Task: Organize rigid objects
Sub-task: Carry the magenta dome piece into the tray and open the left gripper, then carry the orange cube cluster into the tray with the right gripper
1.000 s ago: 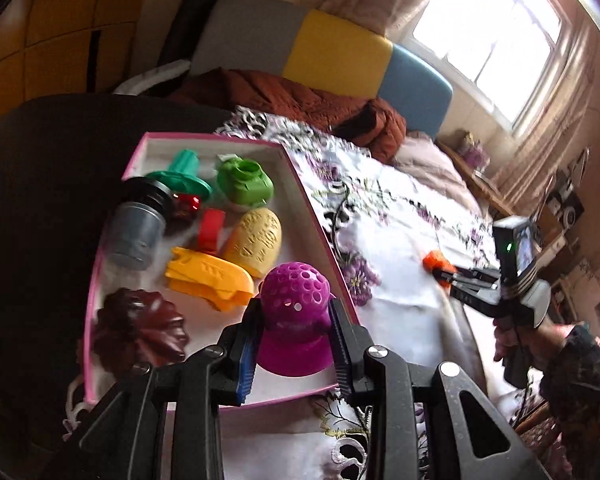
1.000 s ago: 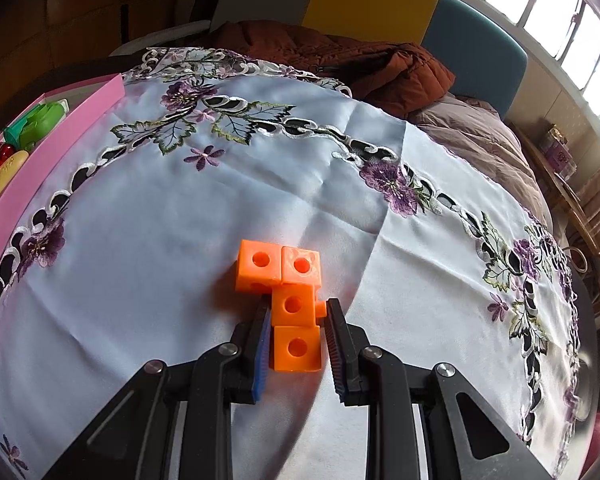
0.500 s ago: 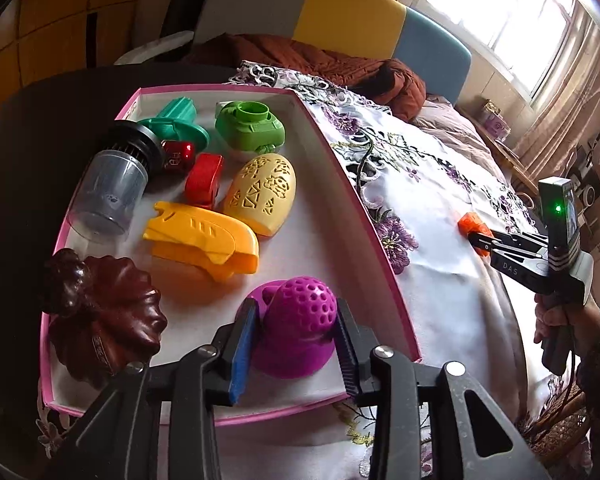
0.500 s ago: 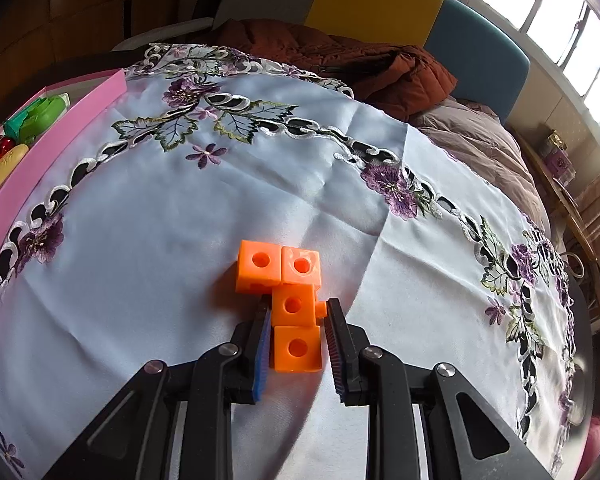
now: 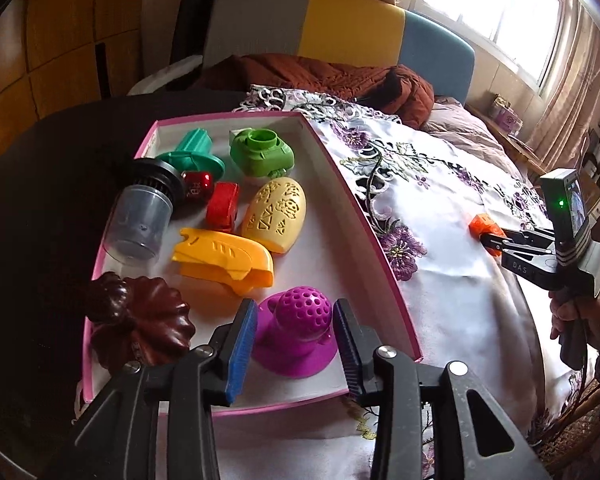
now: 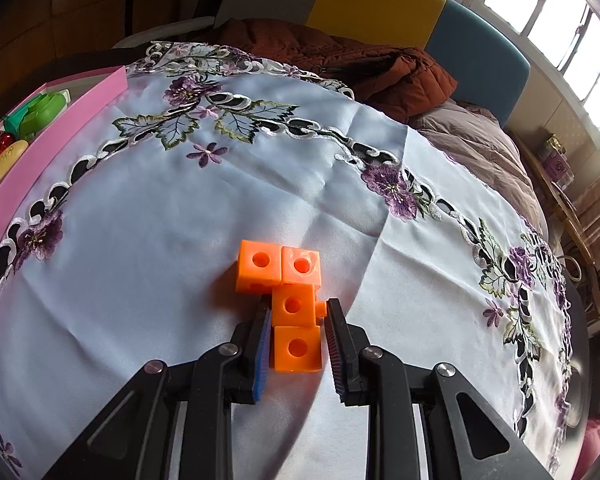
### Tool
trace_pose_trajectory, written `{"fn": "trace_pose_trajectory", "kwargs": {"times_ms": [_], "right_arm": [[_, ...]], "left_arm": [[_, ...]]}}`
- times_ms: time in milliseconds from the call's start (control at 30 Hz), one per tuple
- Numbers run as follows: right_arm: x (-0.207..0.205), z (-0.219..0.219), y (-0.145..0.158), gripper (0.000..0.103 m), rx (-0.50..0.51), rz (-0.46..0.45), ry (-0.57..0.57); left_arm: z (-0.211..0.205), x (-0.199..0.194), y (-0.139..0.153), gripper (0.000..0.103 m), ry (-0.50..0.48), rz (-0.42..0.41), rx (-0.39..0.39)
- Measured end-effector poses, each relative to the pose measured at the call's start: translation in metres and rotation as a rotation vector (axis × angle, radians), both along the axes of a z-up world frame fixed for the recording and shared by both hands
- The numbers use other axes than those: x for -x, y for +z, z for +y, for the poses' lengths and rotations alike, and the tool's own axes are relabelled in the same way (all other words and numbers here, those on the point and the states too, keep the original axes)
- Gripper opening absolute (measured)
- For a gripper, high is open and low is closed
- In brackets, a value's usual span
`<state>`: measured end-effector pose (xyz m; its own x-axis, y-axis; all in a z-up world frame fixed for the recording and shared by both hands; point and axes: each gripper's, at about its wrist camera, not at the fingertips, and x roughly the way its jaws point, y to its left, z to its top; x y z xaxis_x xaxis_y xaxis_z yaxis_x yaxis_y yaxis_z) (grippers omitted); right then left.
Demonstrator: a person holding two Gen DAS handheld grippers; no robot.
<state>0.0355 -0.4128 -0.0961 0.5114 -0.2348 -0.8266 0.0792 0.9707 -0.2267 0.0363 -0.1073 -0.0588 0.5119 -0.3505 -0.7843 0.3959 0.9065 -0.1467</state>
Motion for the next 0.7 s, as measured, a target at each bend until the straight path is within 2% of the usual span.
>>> {"fn": "trace_pose_trajectory", "kwargs": {"times_ms": [700], "right_arm": [[0.001, 0.007, 0.000, 0.026, 0.051, 0.002, 0.017]], "left_arm": [[0.016, 0.011, 0.022, 0.039, 0.050, -0.047, 0.011]]}}
